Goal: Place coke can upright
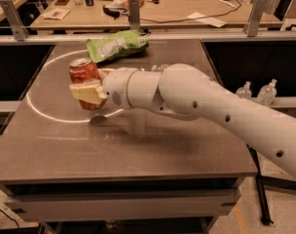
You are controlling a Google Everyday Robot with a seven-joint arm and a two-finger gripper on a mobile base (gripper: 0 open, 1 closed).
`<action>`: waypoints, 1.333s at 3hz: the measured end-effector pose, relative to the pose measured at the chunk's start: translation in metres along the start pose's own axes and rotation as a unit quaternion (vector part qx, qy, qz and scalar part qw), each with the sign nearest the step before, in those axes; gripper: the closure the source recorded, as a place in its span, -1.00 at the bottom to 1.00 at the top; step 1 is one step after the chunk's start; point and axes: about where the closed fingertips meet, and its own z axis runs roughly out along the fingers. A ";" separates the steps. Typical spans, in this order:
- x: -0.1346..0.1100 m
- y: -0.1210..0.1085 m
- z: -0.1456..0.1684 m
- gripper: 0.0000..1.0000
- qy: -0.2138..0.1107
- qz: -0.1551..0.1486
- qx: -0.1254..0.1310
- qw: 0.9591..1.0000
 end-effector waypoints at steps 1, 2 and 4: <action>0.010 0.003 -0.002 1.00 -0.009 0.003 0.022 1.000; 0.016 0.001 -0.005 1.00 -0.027 -0.005 0.040 0.999; 0.040 -0.001 -0.016 1.00 -0.027 -0.036 0.059 0.997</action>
Offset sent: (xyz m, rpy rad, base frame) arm -0.0042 -0.0158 -0.0221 0.0668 -0.0952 -0.1248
